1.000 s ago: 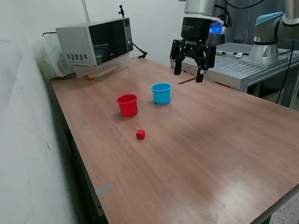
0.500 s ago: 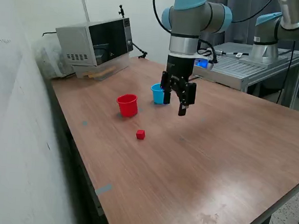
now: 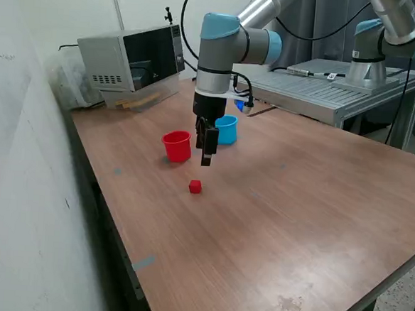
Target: Place red objects in the red bin, and blue objects in the blue bin.
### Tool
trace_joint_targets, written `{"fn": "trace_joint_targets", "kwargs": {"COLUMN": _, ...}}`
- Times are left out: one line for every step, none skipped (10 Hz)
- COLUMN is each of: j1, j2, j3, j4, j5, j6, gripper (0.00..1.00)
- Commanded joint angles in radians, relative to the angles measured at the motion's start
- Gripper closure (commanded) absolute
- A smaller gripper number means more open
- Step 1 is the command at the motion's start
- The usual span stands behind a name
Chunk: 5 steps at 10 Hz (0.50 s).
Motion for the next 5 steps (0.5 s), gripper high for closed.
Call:
{"fn": "trace_joint_targets", "kwargs": {"j1": -0.051, "j2": 0.044, "j3": 0.0, "j4": -0.041, "j5": -0.007, "j6": 0.042, "gripper": 0.0}}
{"fn": "trace_joint_targets", "kwargs": {"j1": -0.049, "j2": 0.055, "j3": -0.001, "j4": -0.048, "j5": -0.007, "j6": 0.042, "gripper": 0.0}}
{"fn": "trace_joint_targets", "kwargs": {"j1": -0.048, "j2": 0.072, "j3": -0.012, "j4": -0.049, "j5": -0.008, "j6": 0.046, "gripper": 0.0}}
{"fn": "trace_joint_targets", "kwargs": {"j1": -0.043, "j2": 0.084, "j3": -0.021, "j4": -0.05, "j5": -0.008, "j6": 0.065, "gripper": 0.0}}
{"fn": "trace_joint_targets", "kwargs": {"j1": -0.039, "j2": 0.09, "j3": -0.026, "j4": -0.049, "j5": -0.007, "j6": 0.071, "gripper": 0.0}}
